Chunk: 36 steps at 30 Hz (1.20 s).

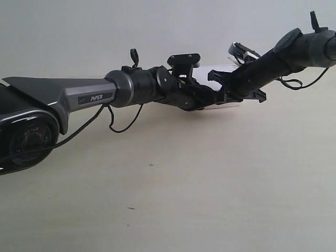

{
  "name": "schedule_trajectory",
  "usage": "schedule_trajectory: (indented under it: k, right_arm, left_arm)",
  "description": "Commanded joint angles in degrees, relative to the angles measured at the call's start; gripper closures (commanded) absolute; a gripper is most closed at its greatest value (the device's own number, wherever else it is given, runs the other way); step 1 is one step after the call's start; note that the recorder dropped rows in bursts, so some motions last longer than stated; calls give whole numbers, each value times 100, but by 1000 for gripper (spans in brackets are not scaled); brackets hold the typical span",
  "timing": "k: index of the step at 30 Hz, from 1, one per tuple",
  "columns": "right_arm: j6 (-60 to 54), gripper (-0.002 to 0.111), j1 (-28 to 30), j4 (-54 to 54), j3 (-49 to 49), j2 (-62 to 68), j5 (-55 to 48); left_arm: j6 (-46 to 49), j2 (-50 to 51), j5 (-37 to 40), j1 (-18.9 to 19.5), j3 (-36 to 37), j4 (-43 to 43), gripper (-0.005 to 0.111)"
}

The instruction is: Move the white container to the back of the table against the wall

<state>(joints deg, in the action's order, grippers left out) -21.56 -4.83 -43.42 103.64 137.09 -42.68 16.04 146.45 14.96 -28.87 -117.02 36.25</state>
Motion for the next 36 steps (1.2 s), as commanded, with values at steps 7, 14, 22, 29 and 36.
schedule_trajectory:
  k: [7,14,22,29,36]
  right_arm:
    - [300,108,18,55,807,485,105]
    - [430,108,18,-84,1280,818,92]
    - [523,108,18,-148,1346,866,232]
    - [523,108,18,-148,1441,866,228]
    - [523,108,18,-148,1451,874,503]
  left_arm:
    - [31,14,221,149,-38,-70,107]
    - [31,14,261,198,-38,-121,107]
    - [-127,14,-187,222,-38,-97,107]
    - [-142,26,-211,222,-38,-97,107]
    - [-129,3,-34,222,-38,-120,107]
